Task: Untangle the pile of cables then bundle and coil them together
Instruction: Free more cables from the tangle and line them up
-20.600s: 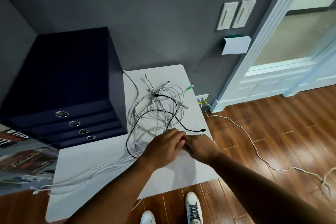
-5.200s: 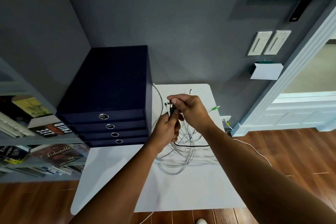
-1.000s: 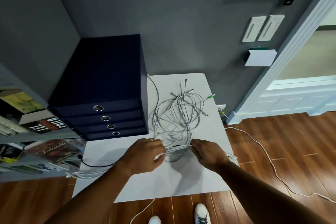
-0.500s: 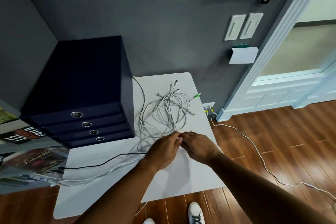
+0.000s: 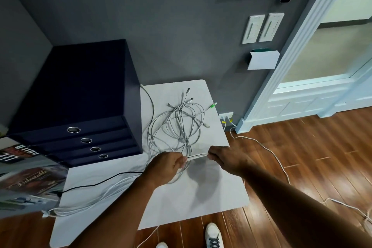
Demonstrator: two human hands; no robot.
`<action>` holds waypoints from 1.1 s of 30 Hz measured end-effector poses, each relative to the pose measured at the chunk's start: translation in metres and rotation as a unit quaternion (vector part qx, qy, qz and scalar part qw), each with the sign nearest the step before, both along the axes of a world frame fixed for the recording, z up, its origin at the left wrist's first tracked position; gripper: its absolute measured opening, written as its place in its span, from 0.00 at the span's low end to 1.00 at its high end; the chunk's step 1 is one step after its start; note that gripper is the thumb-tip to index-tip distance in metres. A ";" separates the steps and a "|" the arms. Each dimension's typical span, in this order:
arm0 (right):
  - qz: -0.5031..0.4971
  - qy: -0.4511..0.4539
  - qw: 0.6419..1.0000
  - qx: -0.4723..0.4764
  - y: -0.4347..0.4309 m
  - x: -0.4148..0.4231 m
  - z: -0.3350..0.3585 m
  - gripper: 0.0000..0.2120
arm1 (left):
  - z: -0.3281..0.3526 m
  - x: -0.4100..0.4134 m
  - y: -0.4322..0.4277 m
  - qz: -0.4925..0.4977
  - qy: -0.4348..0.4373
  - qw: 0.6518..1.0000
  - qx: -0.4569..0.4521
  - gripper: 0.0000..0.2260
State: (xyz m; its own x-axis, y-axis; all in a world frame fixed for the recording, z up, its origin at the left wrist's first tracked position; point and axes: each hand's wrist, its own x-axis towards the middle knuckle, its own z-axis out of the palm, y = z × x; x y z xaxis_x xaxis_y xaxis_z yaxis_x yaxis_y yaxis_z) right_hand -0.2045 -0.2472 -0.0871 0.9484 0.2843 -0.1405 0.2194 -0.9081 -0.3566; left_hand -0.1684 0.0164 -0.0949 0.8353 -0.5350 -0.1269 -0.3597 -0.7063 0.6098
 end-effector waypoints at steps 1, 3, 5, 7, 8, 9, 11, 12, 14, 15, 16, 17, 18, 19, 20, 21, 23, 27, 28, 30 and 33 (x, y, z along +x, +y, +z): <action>-0.013 -0.006 1.000 0.009 -0.001 0.001 0.003 0.12 | 0.002 0.002 0.001 0.008 0.001 1.000 -0.004 0.16; -0.038 -0.010 0.999 0.012 -0.005 0.002 0.006 0.11 | 0.003 0.003 0.007 0.019 0.006 1.000 -0.014 0.17; -0.070 0.018 0.997 0.020 -0.009 0.004 0.001 0.17 | 0.003 0.003 0.012 0.023 0.007 1.000 -0.020 0.18; -0.132 0.035 0.990 0.023 -0.015 0.008 -0.006 0.30 | 0.004 0.003 0.017 0.032 0.001 0.999 -0.031 0.20; -0.154 0.027 0.988 0.000 -0.019 0.009 -0.009 0.33 | 0.006 0.003 0.019 0.036 -0.006 0.999 -0.037 0.21; -0.169 0.019 0.985 -0.023 -0.021 0.010 -0.010 0.34 | 0.010 0.004 0.021 0.038 -0.012 0.998 -0.042 0.21; -0.181 0.007 0.983 -0.028 -0.021 0.012 -0.011 0.32 | 0.017 0.006 0.025 0.038 -0.019 0.998 -0.050 0.21; -0.178 0.001 0.984 -0.014 -0.020 0.012 -0.010 0.30 | 0.019 0.007 0.028 0.043 -0.019 0.997 -0.054 0.21; -0.158 -0.001 0.987 0.029 -0.018 0.014 -0.011 0.23 | 0.021 0.011 0.033 0.056 -0.011 0.996 -0.066 0.21; -0.146 0.010 0.988 0.052 -0.016 0.014 -0.012 0.19 | 0.020 0.013 0.036 0.063 -0.008 0.996 -0.069 0.22; -0.135 0.022 0.988 0.072 -0.015 0.015 -0.012 0.15 | 0.018 0.015 0.039 0.071 -0.009 0.995 -0.066 0.24; -0.128 0.030 0.988 0.083 -0.014 0.015 -0.011 0.11 | 0.016 0.016 0.041 0.080 -0.010 0.995 -0.059 0.24; -0.123 0.027 0.988 0.093 -0.013 0.014 -0.011 0.09 | 0.015 0.016 0.044 0.087 -0.013 0.995 -0.054 0.25; -0.122 0.022 0.988 0.094 -0.011 0.014 -0.010 0.09 | 0.013 0.017 0.046 0.093 -0.013 0.994 -0.056 0.25; -0.123 0.018 0.988 0.093 -0.010 0.013 -0.011 0.09 | 0.012 0.016 0.048 0.096 -0.013 0.993 -0.062 0.25; -0.128 0.020 0.988 0.086 -0.010 0.012 -0.011 0.10 | 0.011 0.016 0.050 0.100 -0.012 0.992 -0.071 0.26; -0.153 0.040 0.985 0.074 -0.013 0.011 -0.013 0.17 | 0.008 0.017 0.056 0.108 -0.009 0.990 -0.086 0.27; -0.199 0.027 0.980 -0.005 -0.021 0.009 -0.018 0.31 | 0.010 0.016 0.062 0.115 -0.003 0.988 -0.106 0.26; -0.203 0.021 0.979 -0.017 -0.020 0.009 -0.018 0.31 | 0.011 0.016 0.061 0.118 -0.003 0.987 -0.107 0.25; -0.191 0.011 0.982 -0.002 -0.016 0.010 -0.016 0.27 | 0.014 0.016 0.062 0.134 0.003 0.984 -0.115 0.24; -0.160 0.015 0.984 0.072 -0.013 0.010 -0.015 0.15 | 0.015 0.018 0.065 0.157 0.015 0.979 -0.128 0.22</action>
State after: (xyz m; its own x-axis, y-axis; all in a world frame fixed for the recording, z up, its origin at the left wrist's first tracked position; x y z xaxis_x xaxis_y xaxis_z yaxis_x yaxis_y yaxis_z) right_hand -0.1943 -0.2600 -0.1016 0.9887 -0.0090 -0.1495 -0.0819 -0.8682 -0.4894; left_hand -0.1508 0.0816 -0.0802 0.9616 -0.2700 -0.0495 -0.1284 -0.6019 0.7881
